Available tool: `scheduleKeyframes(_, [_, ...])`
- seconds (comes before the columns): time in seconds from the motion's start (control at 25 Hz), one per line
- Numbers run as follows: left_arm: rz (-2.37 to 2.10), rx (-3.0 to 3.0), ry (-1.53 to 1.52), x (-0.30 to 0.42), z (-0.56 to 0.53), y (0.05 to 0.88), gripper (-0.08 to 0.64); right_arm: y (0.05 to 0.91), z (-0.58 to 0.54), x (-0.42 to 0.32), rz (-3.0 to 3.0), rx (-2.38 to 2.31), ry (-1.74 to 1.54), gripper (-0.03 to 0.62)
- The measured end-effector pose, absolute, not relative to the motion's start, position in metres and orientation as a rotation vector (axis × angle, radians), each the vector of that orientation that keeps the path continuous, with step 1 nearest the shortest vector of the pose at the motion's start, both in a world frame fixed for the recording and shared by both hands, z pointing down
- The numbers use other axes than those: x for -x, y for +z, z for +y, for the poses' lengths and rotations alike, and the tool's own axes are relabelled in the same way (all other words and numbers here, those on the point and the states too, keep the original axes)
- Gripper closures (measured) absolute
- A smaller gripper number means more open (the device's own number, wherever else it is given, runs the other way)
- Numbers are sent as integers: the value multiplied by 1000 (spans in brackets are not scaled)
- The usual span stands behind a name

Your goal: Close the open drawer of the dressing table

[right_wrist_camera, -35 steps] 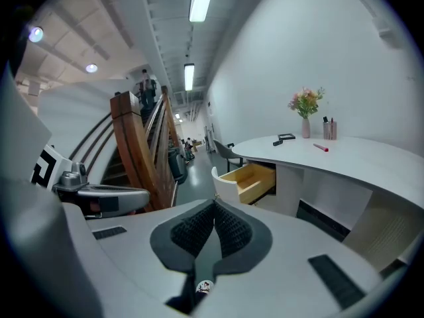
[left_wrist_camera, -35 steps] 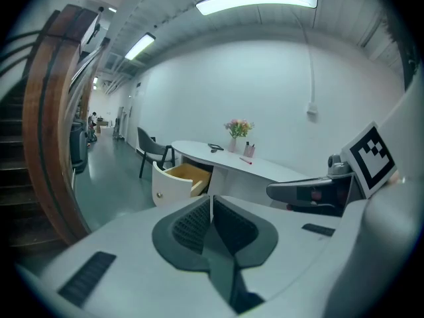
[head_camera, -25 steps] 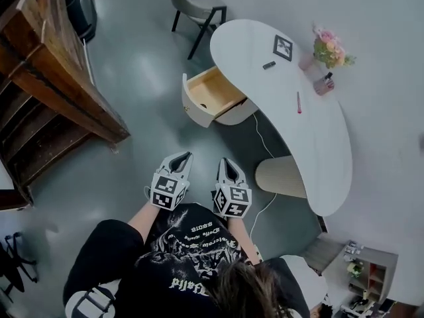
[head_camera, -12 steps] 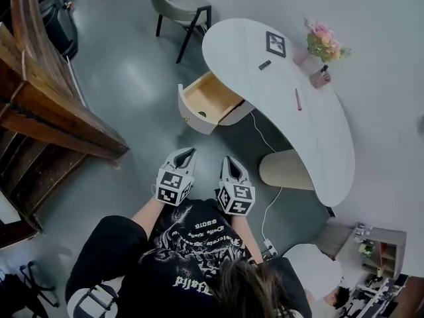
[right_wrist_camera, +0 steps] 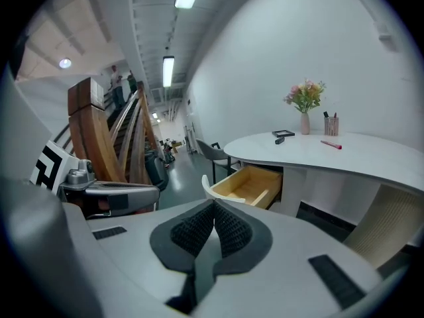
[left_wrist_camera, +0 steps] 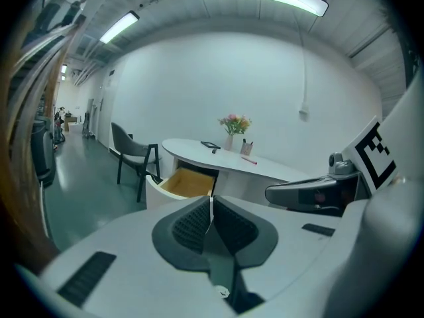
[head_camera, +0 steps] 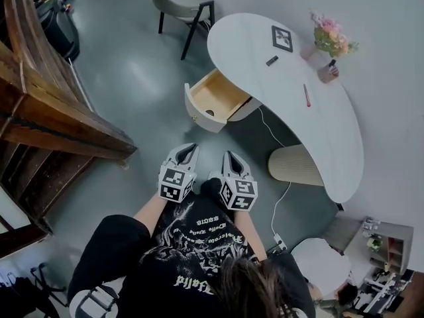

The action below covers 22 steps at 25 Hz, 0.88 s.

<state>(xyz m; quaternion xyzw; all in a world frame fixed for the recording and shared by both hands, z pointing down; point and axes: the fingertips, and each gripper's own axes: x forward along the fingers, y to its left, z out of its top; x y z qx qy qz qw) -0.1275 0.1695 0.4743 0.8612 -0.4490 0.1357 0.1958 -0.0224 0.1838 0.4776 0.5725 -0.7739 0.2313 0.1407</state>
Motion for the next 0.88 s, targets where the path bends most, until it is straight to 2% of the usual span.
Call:
scheduleKeyframes(0.36, [-1353,-2364,405,129,147,478,529,482,160,13,-2246,-1624,677,566])
scheduleKeyframes(0.88, [-1403,-2277,516,91,100,496,529,495,81,-34,-2287,-1533,744,566])
